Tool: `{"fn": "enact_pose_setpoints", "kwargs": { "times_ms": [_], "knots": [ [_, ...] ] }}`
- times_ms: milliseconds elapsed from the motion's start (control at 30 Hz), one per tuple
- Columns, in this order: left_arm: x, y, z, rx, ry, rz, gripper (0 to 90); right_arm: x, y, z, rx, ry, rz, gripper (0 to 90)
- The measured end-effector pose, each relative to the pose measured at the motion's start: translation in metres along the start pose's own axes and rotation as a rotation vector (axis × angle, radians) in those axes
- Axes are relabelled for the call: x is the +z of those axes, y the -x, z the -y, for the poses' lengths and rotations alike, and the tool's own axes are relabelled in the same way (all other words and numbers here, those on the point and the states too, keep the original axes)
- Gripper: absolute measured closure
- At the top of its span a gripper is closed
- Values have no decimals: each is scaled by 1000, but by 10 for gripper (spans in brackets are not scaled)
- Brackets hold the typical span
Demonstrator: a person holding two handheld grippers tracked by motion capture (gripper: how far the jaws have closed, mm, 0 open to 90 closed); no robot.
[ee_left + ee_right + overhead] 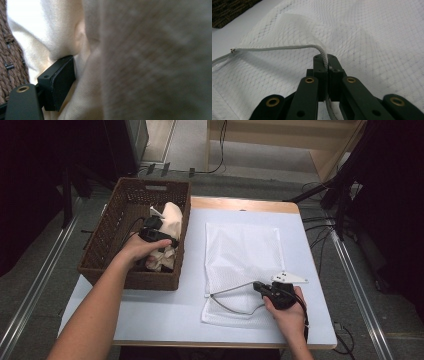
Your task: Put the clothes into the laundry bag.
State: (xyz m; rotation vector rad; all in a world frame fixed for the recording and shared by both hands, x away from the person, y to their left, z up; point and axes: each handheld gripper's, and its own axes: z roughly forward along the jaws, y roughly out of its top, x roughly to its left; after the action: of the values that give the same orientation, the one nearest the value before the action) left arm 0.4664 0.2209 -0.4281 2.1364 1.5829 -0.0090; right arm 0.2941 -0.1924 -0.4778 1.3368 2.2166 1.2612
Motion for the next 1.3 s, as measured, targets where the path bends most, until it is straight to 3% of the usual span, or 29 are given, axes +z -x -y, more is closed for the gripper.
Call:
{"fn": "enact_pose_setpoints", "kwargs": {
  "times_ms": [133,167,200,267,433,500,567,767,800,867,967,1067,1167,1300],
  "knots": [
    [1,3,3,17,20,-31,150,1,-1,-1,-2,-2,0,882],
    [2,5,4,65,30,-70,179,1,-2,-1,-1,-3,0,882],
    [6,12,8,148,54,-141,244,2,-2,-2,-5,-5,1,882],
    [11,21,11,191,79,-183,319,3,-4,-2,-4,-8,-1,882],
    [12,23,8,193,79,-202,446,4,-9,-3,-19,-8,-7,882],
    [10,24,7,187,75,-213,598,3,-8,-3,-19,-7,-4,882],
    [9,24,7,189,67,-220,690,1,-6,-2,-9,-2,-5,882],
    [2,18,2,149,53,-186,728,0,-2,-2,-7,3,-6,882],
    [-2,18,0,137,69,-205,733,0,-2,-2,-10,3,-2,883],
    [-12,22,-2,159,106,-248,741,0,-2,-2,-6,3,-2,889],
    [-25,23,-4,189,126,-254,741,-1,-1,-2,-1,10,-12,894],
    [-37,21,-4,178,161,-215,741,-1,-2,-2,-8,13,-16,896],
    [-56,17,-3,121,273,-171,741,-2,-2,-2,-8,17,-11,896],
    [-75,11,-1,89,346,-119,739,-2,-2,-2,-6,23,-9,896]
  ]
}}
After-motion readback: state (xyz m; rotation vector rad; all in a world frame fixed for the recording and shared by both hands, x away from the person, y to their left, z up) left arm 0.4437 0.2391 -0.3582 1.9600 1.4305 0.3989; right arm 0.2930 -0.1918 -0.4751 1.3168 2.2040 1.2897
